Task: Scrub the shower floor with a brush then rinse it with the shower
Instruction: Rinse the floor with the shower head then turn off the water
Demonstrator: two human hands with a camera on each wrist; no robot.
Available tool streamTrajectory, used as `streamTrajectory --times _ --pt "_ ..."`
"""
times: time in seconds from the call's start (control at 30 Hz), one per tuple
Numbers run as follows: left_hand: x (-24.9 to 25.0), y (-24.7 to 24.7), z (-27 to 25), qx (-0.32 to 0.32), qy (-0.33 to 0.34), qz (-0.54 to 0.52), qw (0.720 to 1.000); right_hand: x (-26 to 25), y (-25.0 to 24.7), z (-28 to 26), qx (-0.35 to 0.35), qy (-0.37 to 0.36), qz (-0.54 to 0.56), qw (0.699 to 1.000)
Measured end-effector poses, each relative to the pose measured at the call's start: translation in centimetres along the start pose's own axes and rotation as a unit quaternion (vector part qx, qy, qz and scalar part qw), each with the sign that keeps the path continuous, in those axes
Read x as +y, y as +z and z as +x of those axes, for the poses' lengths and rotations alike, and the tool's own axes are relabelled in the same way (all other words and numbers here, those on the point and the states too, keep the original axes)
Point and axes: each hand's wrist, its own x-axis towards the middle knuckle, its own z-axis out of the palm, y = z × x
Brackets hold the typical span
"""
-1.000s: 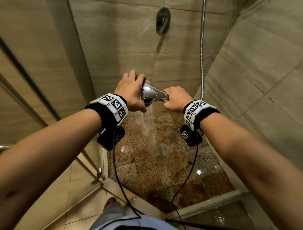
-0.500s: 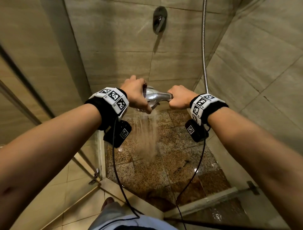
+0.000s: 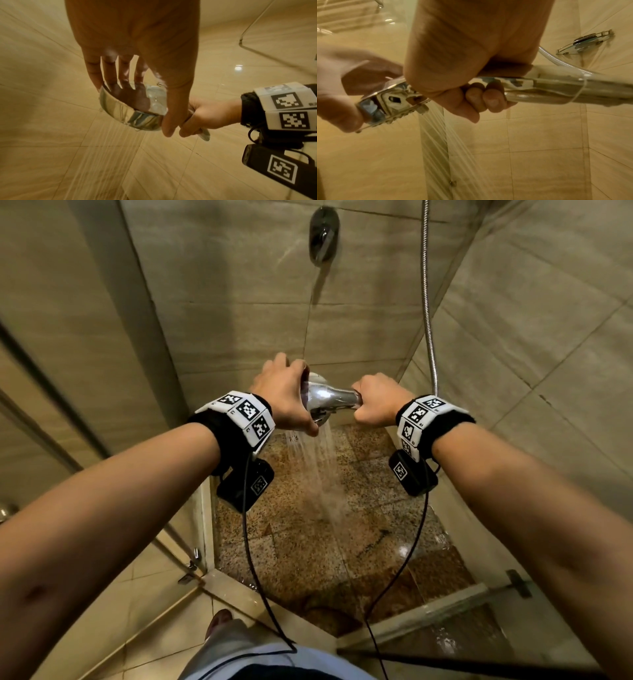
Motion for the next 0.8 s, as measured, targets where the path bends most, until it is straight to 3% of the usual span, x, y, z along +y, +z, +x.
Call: streamTrajectory --times 0.2,0.4,0.6,0.8 --pt "0.0 -0.2 -0.4 0.055 0.032 0.031 0.997 -0.1 -0.1 -0.1 0.035 -0.006 -0.003 0.999" --pt "0.0 -0.7 -0.5 0.059 0.038 0.041 0.997 -0.4 -0.4 -0.2 0.042 -0.012 -0.012 0.999" --pt "0.5 -1.7 -0.2 0.01 0.0 -0.007 1.0 -0.2 -2.1 -0.3 0.025 -0.004 -0.002 1.0" --pt "1.2 -1.7 0.1 -0.044 -0.02 -0.082 0.995 0.1 -3.8 -0.4 -0.049 0.027 -0.006 0.998"
